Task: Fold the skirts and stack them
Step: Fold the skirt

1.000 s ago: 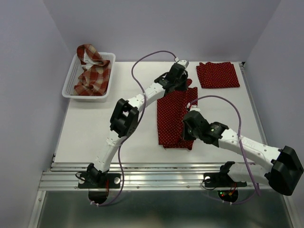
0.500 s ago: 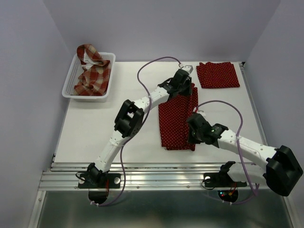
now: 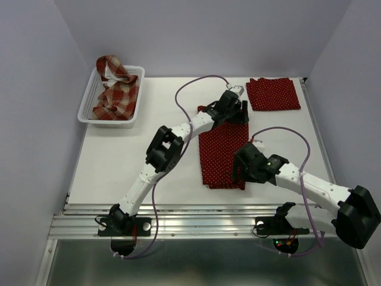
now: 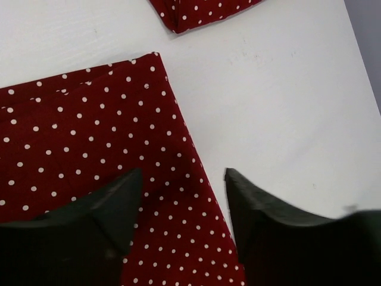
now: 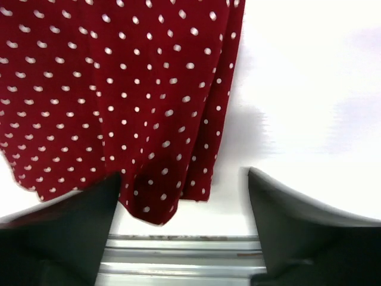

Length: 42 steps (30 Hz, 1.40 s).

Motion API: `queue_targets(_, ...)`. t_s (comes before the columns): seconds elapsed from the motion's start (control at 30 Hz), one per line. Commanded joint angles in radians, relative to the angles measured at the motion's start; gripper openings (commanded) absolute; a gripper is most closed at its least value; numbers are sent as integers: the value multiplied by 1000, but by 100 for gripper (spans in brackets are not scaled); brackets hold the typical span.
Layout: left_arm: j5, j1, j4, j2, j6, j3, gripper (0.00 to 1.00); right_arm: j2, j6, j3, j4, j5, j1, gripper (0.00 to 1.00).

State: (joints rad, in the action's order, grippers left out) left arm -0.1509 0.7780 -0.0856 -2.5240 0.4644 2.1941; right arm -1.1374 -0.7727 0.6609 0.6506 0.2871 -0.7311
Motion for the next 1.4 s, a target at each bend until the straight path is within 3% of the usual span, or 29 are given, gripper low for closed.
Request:
queue_targets(0.0,-29,21,60,105,-1,44,77,106,-25,121,104,112,4,100)
queue_targets(0.03,-32,21,60,137,-3,30,81,123,-19,134,109,121,4,100)
queue_targets(0.07,-29,21,60,154,-13,26,99,137,-8,160,107,122,4,100)
queue_targets(0.3,69,14,23,350,-67,-60,99,120,131,236,3,35,4,100)
queue_targets(0.53,235,-94,-5,614,-41,-382,99,-16,153,232,-160,-225,4,100)
queue_targets(0.83,278,-217,3,786,19,-732,99,-81,73,76,-160,-278,13,100)
queue_targets(1.13,278,-221,-31,771,17,-763,99,-136,55,-29,-161,-233,22,100)
queue_targets(1.37,293,-223,-51,774,11,-751,99,-216,79,-87,-273,-287,50,100)
